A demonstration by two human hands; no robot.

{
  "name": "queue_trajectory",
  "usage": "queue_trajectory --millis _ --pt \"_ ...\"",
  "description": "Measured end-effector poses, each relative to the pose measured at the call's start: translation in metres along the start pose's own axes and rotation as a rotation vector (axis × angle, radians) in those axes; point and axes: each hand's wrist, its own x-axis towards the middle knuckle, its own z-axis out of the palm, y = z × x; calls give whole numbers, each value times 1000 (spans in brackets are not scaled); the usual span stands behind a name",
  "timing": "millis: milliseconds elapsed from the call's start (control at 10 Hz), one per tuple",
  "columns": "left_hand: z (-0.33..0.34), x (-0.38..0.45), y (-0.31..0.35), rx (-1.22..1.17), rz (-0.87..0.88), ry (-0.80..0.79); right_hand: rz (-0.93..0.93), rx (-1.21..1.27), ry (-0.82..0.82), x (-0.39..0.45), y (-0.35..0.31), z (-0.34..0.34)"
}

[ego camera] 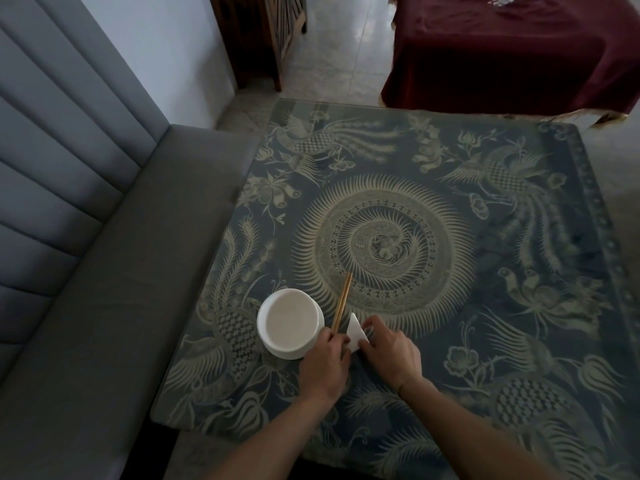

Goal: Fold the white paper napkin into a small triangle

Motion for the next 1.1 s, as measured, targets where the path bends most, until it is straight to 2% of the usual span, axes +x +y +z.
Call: queue_trajectory --millis 400,600,800,1100 --pt "0 0 -2 18 -1 -24 46 56 70 -2 7 2" --pt "-1 2 -1 4 -1 -14 11 59 76 -3 12 3" --pt "0 2 8 -83 -21 25 13 116 136 -5 23 -10" --pt "-7 32 56 -166 104 78 -26 179 325 -12 54 -65"
